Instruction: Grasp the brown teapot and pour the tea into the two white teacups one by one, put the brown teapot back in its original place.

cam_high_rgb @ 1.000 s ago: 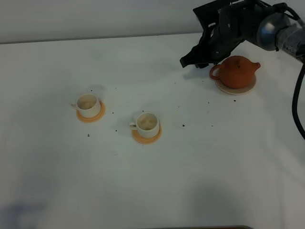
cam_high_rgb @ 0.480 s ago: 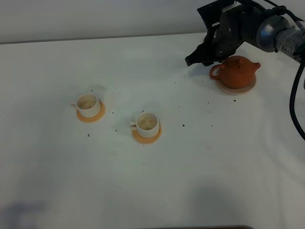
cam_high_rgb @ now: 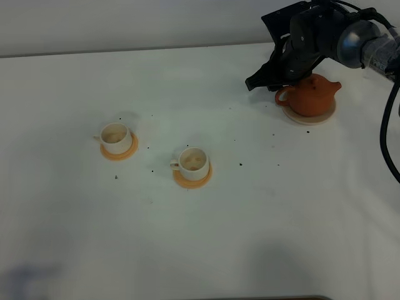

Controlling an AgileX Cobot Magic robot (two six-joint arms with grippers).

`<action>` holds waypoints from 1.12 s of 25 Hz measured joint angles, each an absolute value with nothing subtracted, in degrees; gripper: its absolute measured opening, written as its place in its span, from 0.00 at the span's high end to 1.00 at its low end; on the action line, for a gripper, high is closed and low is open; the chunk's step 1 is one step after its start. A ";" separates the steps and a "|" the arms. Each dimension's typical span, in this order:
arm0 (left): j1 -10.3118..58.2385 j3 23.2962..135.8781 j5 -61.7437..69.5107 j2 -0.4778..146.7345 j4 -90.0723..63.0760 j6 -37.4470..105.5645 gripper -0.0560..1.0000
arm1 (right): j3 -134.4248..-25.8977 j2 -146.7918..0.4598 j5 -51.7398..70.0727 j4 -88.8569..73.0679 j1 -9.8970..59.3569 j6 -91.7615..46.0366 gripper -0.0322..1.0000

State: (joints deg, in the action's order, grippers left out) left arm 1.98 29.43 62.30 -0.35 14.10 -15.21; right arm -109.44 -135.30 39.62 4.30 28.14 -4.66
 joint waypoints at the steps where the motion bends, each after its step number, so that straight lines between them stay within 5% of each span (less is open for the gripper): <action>1: 1.98 29.43 62.30 -0.35 14.10 -15.21 0.42 | -109.46 -135.25 39.96 4.11 28.20 -4.66 0.61; 28: 1.98 29.43 62.30 -0.35 14.10 -15.21 0.42 | -109.86 -134.87 53.64 -5.29 28.62 -10.52 0.62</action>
State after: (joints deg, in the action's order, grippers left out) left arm 1.98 29.43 62.30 -0.35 14.10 -15.21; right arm -109.86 -134.87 53.64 -5.29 28.62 -10.52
